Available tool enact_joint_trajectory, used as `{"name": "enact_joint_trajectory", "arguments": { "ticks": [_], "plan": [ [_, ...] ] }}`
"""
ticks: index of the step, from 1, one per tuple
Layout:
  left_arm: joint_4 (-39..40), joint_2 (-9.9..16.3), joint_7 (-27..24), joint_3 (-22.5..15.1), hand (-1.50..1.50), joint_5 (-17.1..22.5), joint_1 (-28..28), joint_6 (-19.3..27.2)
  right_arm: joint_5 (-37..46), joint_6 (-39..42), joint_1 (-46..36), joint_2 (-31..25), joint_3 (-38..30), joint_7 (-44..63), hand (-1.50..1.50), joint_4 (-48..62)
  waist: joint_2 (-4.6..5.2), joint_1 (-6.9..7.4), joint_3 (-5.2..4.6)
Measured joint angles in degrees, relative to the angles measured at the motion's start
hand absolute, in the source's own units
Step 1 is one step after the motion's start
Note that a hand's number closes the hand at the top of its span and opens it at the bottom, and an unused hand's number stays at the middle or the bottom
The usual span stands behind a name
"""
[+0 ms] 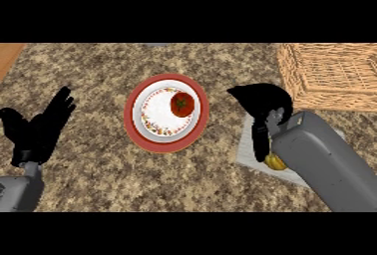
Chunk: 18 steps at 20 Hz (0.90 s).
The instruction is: Pick the squash from the placemat and place it in the basket
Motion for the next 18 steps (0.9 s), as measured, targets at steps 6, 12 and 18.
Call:
{"name": "enact_joint_trajectory", "arguments": {
  "ticks": [6,12,18],
  "plan": [
    [-0.2,-0.7,1.2,1.1,0.00,-1.0,-0.6,-0.9,6.7,-0.5,4.8,0.6,0.1,-2.8,-1.50,1.7,0.08,0.43,-0.01],
    [0.9,-1.7,0.6,2.0,0.00,-2.2,-1.4,-2.4,11.1,0.8,7.7,1.1,-0.4,-4.8,-1.50,3.9,0.11,0.49,-0.03],
    [-0.1,-2.8,1.7,3.4,0.00,-3.4,-1.0,-3.0,13.9,3.2,11.1,0.2,-3.3,-7.6,-1.50,0.9,0.07,0.45,-0.02]
  ]
}}
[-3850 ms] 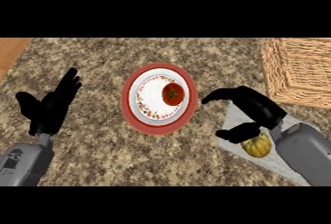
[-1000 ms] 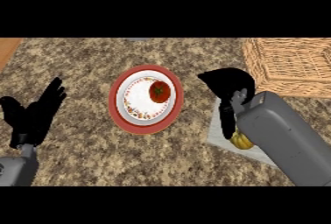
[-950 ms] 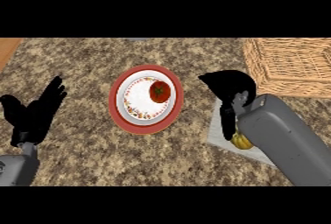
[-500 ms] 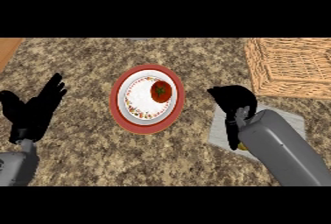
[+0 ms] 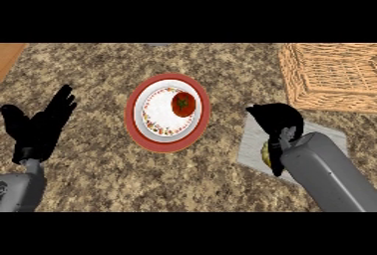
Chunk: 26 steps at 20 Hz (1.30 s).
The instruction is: Pick the squash from the placemat and place it in the basket
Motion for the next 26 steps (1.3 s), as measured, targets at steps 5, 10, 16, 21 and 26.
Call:
{"name": "enact_joint_trajectory", "arguments": {
  "ticks": [5,10,16,21,26],
  "plan": [
    [-0.1,-1.1,0.5,0.7,0.00,-1.3,-0.6,-0.2,1.1,1.7,1.5,0.0,-2.9,-2.6,-1.50,-0.6,0.00,0.01,-0.01],
    [-0.8,-1.7,1.5,1.5,0.00,-2.1,-0.4,-1.2,1.6,3.5,3.1,1.3,-5.0,-4.4,-1.50,-2.3,-0.01,0.00,-0.01],
    [0.0,-2.7,0.4,2.3,0.00,-3.1,-0.1,-1.9,4.2,5.0,6.4,0.7,-4.7,-5.6,-1.50,-5.5,-0.03,-0.04,-0.01],
    [1.1,-3.2,-0.4,3.2,0.00,-3.9,-0.5,-2.6,9.6,3.5,7.4,1.4,-2.5,-7.3,-1.50,-3.0,0.02,0.03,-0.01],
    [0.8,-3.8,1.3,3.6,0.00,-4.6,-1.7,-2.7,13.9,2.4,8.2,1.7,-1.3,-10.1,1.50,-0.9,0.03,0.06,-0.02]
  ]
}}
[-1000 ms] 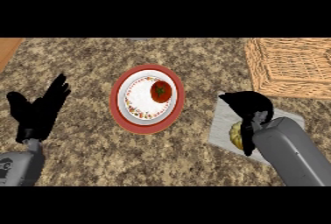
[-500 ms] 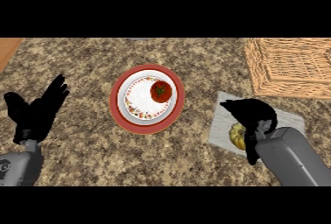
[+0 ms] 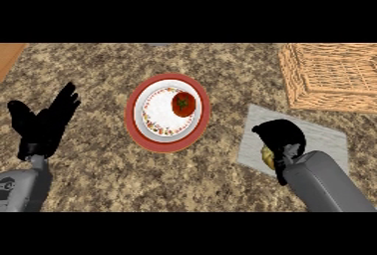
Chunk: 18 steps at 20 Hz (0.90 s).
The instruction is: Pick the squash from the placemat and place it in the basket
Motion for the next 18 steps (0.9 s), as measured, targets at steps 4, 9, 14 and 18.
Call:
{"name": "enact_joint_trajectory", "arguments": {
  "ticks": [4,9,14,18],
  "plan": [
    [-1.1,-0.1,0.9,0.4,0.00,-0.1,0.3,-0.3,1.7,1.7,0.0,-2.3,1.6,-3.7,1.50,-0.3,-0.12,0.10,-0.05],
    [-1.1,-0.8,0.3,0.6,0.00,-1.3,0.5,0.0,5.8,0.4,0.3,-1.6,2.6,-5.5,1.50,1.1,-0.39,0.02,-0.34],
    [-1.6,-0.3,0.1,1.7,0.00,-0.8,1.8,-0.2,3.6,-9.4,8.2,1.2,1.9,-9.5,1.50,-7.8,-0.77,-1.51,-0.23],
    [-1.7,-0.2,0.6,2.3,0.00,-0.5,2.2,0.0,1.6,-18.9,17.6,4.9,4.4,-13.9,1.50,-17.4,-0.87,-2.66,0.03]
  ]
}}
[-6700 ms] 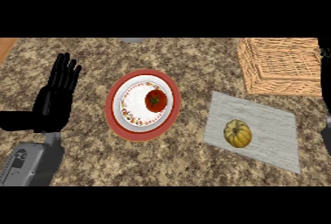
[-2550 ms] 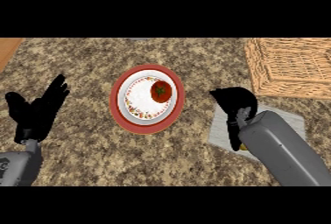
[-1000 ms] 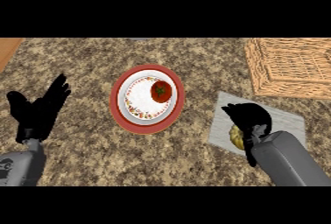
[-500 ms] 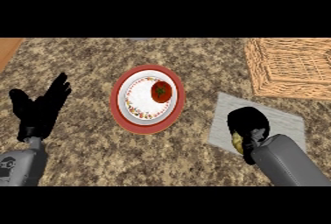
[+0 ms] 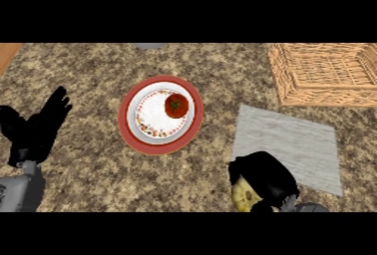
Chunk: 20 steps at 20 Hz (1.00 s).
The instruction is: Pick the squash from the placemat and place it in the basket
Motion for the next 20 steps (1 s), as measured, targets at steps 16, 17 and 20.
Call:
{"name": "enact_joint_trajectory", "arguments": {
  "ticks": [16,17,20],
  "plan": [
    [0.3,-0.3,-0.3,0.0,0.00,-0.3,-0.6,-0.8,-11.6,-20.4,31.8,-0.2,3.9,-14.7,1.50,-31.9,0.55,0.95,0.02],
    [0.2,-0.3,-0.3,0.0,0.00,-0.3,-0.5,-0.9,-11.9,-20.9,32.3,0.0,3.4,-14.4,1.50,-33.3,0.56,1.10,-0.01],
    [0.3,-0.6,-0.7,-0.2,0.00,-0.7,-0.7,-0.7,-12.6,-22.5,33.2,0.6,1.4,-14.0,1.50,-34.7,0.62,1.30,-0.03]
  ]
}}
